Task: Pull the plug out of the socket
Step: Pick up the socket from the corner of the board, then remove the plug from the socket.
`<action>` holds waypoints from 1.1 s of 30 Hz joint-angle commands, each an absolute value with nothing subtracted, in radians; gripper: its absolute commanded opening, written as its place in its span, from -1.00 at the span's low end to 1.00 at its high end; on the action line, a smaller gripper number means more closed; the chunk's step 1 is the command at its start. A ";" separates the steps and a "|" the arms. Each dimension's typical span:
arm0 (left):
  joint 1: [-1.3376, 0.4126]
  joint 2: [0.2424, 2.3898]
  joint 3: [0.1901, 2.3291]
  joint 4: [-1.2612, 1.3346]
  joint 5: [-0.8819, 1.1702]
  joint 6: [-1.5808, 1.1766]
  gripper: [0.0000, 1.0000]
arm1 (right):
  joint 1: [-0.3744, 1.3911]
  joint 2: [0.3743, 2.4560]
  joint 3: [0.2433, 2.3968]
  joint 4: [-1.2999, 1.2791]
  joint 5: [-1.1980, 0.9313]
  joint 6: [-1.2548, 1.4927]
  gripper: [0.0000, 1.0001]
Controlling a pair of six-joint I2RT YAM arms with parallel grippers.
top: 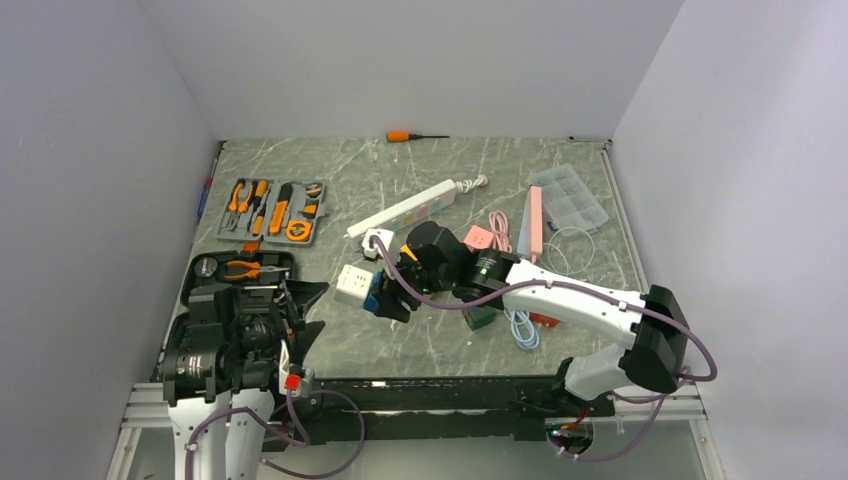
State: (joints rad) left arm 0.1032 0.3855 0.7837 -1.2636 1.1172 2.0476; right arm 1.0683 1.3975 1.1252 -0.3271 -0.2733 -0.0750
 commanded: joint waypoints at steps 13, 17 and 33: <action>0.096 0.386 0.634 -0.998 1.222 2.706 0.99 | 1.070 1.533 1.402 -0.408 -0.422 0.090 -1.00; 0.093 0.391 0.624 -1.009 1.224 2.751 0.99 | 1.074 1.550 1.416 -0.398 -0.448 0.109 -1.00; 0.054 0.464 0.617 -0.930 1.167 2.802 -0.17 | 1.100 1.630 1.469 -0.407 -0.511 0.141 -1.00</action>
